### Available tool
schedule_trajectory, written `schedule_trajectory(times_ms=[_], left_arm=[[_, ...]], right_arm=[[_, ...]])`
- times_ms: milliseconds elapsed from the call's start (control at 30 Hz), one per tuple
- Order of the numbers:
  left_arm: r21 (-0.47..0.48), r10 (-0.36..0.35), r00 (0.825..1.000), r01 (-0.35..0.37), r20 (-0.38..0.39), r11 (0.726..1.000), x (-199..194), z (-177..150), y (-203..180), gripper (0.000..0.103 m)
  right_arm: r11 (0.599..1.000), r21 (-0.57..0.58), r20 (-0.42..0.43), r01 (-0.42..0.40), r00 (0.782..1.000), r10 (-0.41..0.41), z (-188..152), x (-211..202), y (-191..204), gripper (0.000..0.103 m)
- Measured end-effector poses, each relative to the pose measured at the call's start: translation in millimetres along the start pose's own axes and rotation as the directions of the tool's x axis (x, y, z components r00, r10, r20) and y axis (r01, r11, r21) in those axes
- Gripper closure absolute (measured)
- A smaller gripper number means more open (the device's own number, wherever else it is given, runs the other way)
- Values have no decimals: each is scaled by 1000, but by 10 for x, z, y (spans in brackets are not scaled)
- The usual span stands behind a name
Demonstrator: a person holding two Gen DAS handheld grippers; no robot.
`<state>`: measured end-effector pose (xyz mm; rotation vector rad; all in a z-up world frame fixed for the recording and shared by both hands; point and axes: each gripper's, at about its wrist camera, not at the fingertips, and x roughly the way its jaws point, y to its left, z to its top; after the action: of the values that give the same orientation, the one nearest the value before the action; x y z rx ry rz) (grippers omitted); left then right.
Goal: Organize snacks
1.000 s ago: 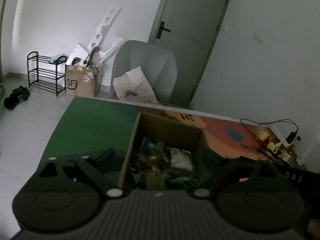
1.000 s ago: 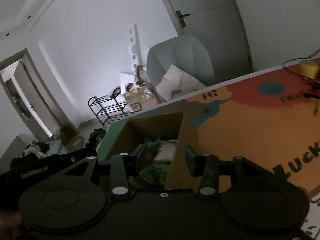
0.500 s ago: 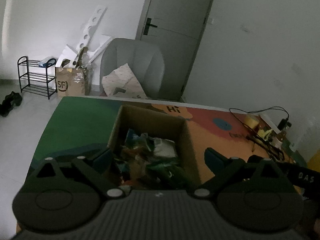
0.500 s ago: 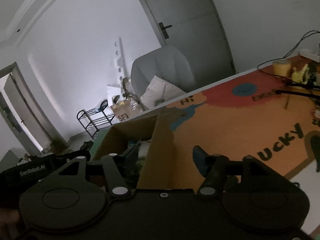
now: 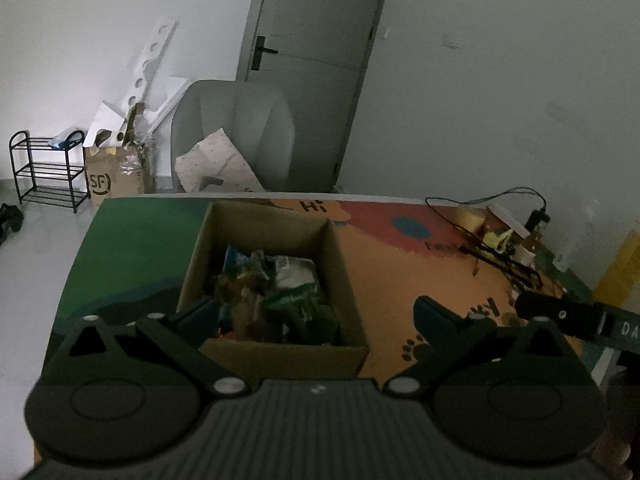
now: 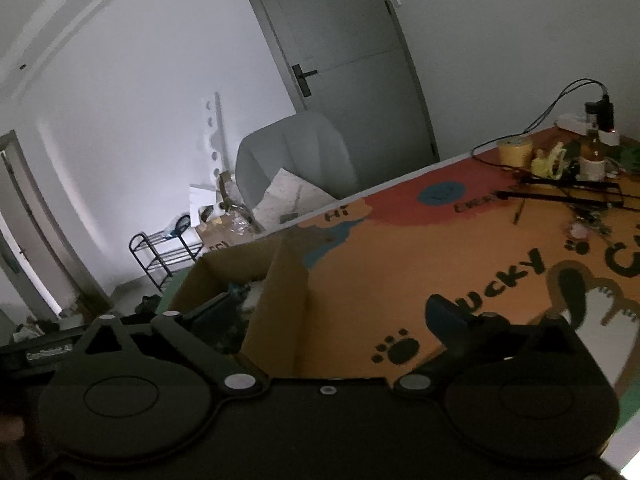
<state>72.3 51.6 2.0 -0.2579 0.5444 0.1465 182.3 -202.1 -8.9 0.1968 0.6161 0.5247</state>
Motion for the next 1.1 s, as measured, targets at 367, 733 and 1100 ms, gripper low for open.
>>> schedule_trajectory(times_ms=[367, 733, 1100], left_arm=[[68, -10, 1000, 10, -11, 998, -289, -116, -52, 0], [94, 10, 999, -13, 34, 995, -624, -120, -102, 0], [107, 5, 999, -10, 43, 994, -687, -105, -132, 0]], right_arm=[[998, -61, -47, 5, 999, -8, -67, -332, 15, 0], [995, -93, -46, -23, 999, 18, -12, -582, 78, 0], [991, -127, -68, -28, 997, 19, -12, -597, 158, 0]])
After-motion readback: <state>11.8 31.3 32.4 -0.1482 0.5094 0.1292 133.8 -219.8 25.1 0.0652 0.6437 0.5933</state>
